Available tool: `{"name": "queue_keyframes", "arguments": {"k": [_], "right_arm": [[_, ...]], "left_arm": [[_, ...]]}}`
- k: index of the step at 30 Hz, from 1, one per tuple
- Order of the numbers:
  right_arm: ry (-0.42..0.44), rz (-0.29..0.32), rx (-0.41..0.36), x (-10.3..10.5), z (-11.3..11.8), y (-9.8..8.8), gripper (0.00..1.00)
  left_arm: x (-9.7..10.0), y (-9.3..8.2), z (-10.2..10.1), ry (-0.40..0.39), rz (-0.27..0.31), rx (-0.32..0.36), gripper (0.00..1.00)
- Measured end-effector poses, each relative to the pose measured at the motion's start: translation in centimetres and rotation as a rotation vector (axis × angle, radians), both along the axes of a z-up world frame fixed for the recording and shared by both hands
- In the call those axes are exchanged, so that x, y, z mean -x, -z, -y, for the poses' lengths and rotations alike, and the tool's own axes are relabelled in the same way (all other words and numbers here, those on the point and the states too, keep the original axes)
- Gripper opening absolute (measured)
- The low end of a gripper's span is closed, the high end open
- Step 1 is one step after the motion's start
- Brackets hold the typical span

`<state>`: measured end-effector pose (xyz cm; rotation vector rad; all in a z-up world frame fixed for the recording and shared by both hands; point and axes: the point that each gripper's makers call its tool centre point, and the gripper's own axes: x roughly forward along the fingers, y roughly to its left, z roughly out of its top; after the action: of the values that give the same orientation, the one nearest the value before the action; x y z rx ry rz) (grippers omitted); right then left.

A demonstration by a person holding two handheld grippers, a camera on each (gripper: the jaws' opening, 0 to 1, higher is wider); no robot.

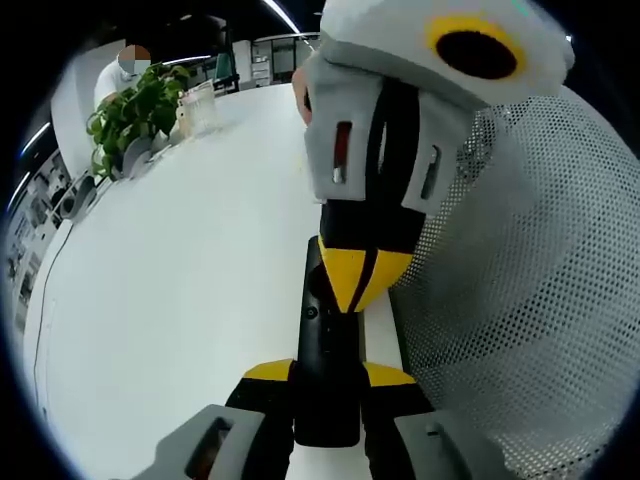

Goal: Press the specified remote control buttons in sequence, fully releasing each button before pressing the next.

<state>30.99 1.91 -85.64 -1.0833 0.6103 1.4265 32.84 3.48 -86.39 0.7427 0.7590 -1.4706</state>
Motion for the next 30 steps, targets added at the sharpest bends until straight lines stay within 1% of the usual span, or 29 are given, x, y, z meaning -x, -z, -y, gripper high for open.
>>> {"name": "queue_keyframes", "arguments": {"k": [1, 2, 6, 10, 14, 18, 20, 21, 24, 25, 26, 27, 28, 29, 30], "right_arm": [[-0.048, 0.034, 0.014, 0.0, 0.0, 0.1, 0.0], [-0.056, 0.045, 0.022, 0.1, 0.0, 0.1, 0.0], [-0.063, 0.047, 0.029, 0.1, -0.1, 0.1, 0.0], [-0.098, 0.073, 0.038, 0.3, -0.3, 0.3, 0.0], [-0.084, 0.061, 0.027, 0.2, -0.3, 0.3, 0.0], [-0.087, 0.068, 0.033, 0.2, -0.4, 0.2, 0.0], [-0.056, 0.049, 0.025, 0.1, -0.4, 0.2, 0.0], [-0.017, 0.02, 0.015, 0.1, -0.4, 0.2, 0.0], [0.055, -0.045, -0.014, 0.0, -0.4, 0.0, 0.0], [0.074, -0.047, -0.025, -0.2, -0.4, -0.1, 0.0], [0.088, -0.026, -0.032, -0.8, -0.5, -0.4, 0.0], [0.114, -0.03, -0.039, -1.1, -0.5, -0.6, 0.0], [0.155, -0.053, -0.073, -1.3, -0.8, -0.8, 0.0], [0.188, -0.066, -0.077, -1.5, -0.7, -0.8, 0.0], [0.206, -0.065, -0.063, -1.9, -0.3, -0.7, 0.0]], "left_arm": [[0.0, 0.0, 0.0, 0.0, 0.0, 0.0, 0.25], [0.0, 0.0, 0.0, 0.001, -0.001, 0.0, 0.25], [0.0, 0.0, 0.0, 0.006, -0.003, -0.005, 0.25], [0.0, 0.0, 0.0, 0.007, 0.0, -0.009, 0.25], [0.0, 0.0, 0.0, 0.007, -0.001, -0.008, 0.25], [0.0, 0.0, 0.0, 0.005, -0.002, -0.005, 0.25], [0.0, 0.0, 0.0, 0.005, -0.002, -0.004, 0.25], [0.0, 0.0, 0.0, 0.004, -0.002, -0.003, 0.25], [0.0, 0.0, 0.0, 0.001, -0.005, -0.005, 0.25], [0.0, 0.0, 0.0, -0.001, -0.007, -0.005, 0.25], [0.0, 0.0, 0.0, -0.002, -0.009, -0.004, 0.25], [0.0, 0.0, 0.0, -0.002, -0.009, -0.003, 0.25], [0.0, -0.1, 0.0, -0.003, -0.01, -0.001, 0.25], [0.0, -0.1, -0.1, -0.003, -0.012, 0.0, 0.25], [0.0, -0.1, -0.1, -0.004, -0.012, 0.001, 0.25]]}}
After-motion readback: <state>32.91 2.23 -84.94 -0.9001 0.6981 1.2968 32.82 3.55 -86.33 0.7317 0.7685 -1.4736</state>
